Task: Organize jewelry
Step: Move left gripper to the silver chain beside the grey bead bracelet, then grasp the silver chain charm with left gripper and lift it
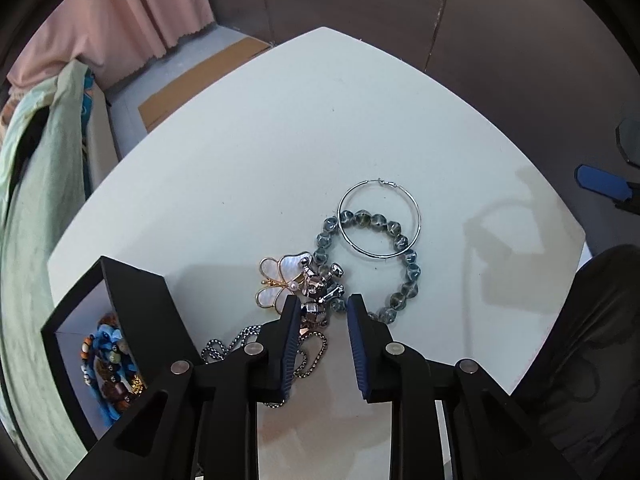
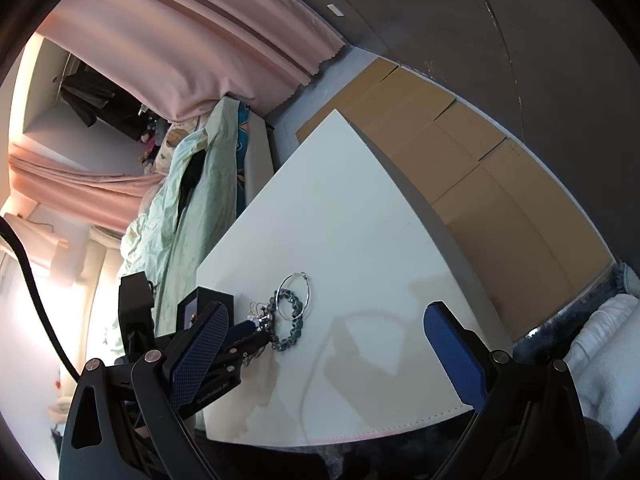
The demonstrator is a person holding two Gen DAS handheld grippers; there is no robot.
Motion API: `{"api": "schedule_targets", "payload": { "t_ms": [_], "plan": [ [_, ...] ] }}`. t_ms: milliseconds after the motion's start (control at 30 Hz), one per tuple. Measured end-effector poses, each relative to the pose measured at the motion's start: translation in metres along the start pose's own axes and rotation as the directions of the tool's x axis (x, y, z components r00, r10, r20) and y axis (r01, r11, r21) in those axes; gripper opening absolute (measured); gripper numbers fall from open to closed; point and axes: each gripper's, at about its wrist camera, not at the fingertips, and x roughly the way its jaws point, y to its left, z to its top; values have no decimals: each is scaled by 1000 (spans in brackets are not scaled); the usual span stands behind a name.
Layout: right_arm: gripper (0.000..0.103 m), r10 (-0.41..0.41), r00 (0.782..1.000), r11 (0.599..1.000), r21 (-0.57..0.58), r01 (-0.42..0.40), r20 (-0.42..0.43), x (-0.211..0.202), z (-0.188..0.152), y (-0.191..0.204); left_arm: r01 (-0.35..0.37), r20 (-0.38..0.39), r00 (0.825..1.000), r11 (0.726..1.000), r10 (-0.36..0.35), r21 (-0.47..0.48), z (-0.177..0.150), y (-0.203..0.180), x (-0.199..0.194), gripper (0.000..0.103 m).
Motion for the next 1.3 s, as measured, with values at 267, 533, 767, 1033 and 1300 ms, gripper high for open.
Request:
{"api": "schedule_targets", "payload": {
  "t_ms": [267, 533, 767, 1033, 1300],
  "plan": [
    [100, 3, 1000, 1000, 2, -3, -7, 2, -1, 0, 31, -40, 999, 999, -30, 28, -6, 0, 2, 14],
    [100, -5, 1000, 1000, 3, 5, -21, 8, -1, 3, 12, -48, 999, 1000, -12, 17, 7, -5, 12, 16],
    [100, -5, 1000, 1000, -2, 5, -23, 10, -2, 4, 26, -46, 999, 1000, -26, 0, 10, 0, 14, 16],
    [88, -5, 998, 999, -38, 2, -59, 22, -7, 13, 30, 48, 998, 999, -28, -41, 11, 5, -20, 15],
    [52, -29, 987, 999, -46, 22, -159, 61, -3, 21, 22, 160, 987, 998, -12, -60, 15, 14, -71, 15]
  ]
}}
